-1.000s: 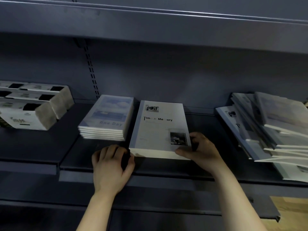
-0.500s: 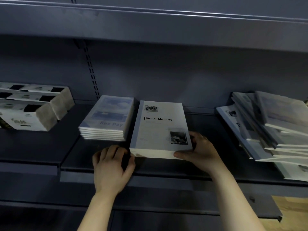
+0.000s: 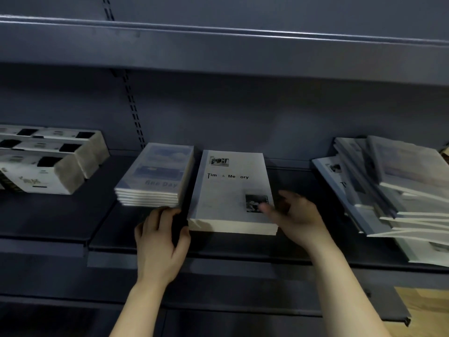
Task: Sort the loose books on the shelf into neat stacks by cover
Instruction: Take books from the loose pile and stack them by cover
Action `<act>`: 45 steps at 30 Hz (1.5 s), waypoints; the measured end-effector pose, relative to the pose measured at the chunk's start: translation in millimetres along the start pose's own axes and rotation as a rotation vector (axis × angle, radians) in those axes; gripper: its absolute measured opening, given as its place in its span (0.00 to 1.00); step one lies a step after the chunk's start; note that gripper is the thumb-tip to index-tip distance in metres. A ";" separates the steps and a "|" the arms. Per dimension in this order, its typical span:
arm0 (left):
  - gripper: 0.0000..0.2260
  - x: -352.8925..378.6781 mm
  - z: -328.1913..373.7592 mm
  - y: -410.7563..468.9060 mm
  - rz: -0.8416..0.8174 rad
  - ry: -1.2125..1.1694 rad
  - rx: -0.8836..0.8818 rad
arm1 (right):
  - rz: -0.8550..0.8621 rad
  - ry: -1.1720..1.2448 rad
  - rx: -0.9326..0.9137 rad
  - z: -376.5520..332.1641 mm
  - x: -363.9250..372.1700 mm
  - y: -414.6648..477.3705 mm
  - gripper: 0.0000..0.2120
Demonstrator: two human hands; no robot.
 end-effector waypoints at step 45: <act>0.19 167.8 261.0 -20.9 -0.205 0.204 0.101 | 0.138 0.036 0.074 207.3 -269.2 -11.9 0.18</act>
Point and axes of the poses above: each hand's wrist, its own y-axis towards the middle knuckle, its own x-axis out of the palm, z = x × y, the point moved 1 cm from there along y, towards the middle knuckle, and after that the axes turned 8 degrees about -z, right-handed, at the moved point
